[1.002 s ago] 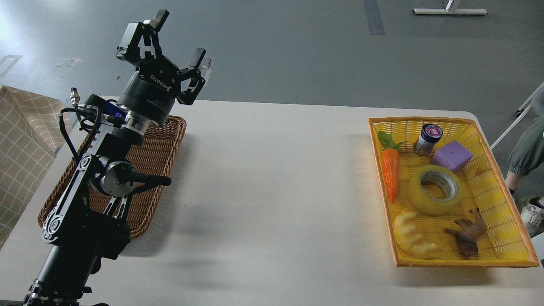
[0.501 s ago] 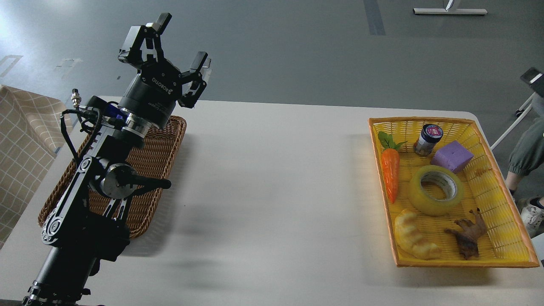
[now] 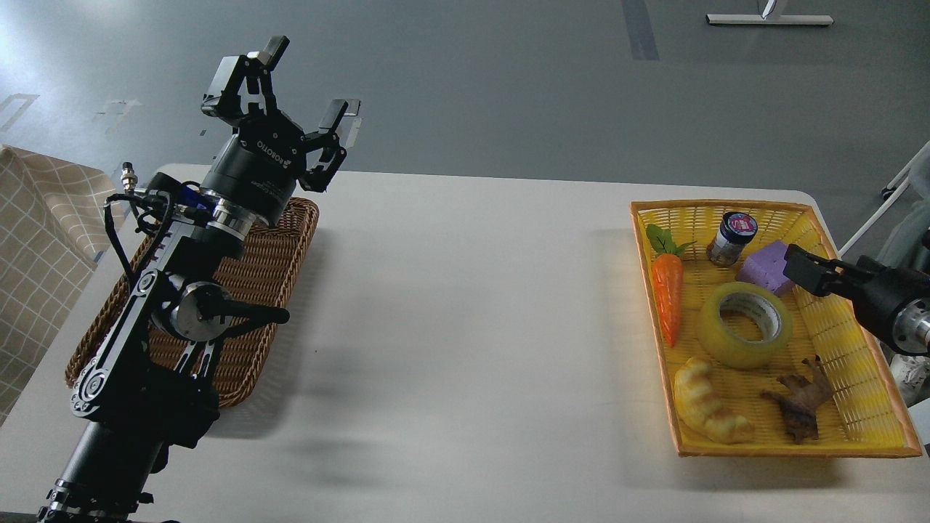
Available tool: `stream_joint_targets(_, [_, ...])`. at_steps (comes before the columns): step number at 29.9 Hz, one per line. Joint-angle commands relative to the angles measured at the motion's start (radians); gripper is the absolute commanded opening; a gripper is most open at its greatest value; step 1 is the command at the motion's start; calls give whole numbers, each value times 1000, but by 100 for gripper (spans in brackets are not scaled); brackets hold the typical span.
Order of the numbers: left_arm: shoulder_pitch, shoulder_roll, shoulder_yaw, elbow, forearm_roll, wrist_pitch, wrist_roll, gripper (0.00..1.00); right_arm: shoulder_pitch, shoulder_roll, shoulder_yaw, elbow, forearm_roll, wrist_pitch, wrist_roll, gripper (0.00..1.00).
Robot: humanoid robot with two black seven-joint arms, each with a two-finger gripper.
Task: Place and transfer tape with both arms
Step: 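Move the right gripper down into the tray toward the yellow tape roll, then grasp the yellow tape roll through its hole with the right gripper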
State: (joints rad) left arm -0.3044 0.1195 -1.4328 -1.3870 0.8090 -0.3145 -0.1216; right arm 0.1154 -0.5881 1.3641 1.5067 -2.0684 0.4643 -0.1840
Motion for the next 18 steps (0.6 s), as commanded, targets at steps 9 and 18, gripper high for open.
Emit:
stream_joint_targets(9, [-1, 0, 0, 16, -1, -2, -9, 98, -5, 42, -22, -19, -15, 24, 0, 100])
stream_joint_targets(18, [-1, -1, 0, 42, -1, -2, -10, 98, -16, 66, -42, -43, -36, 24, 0, 99])
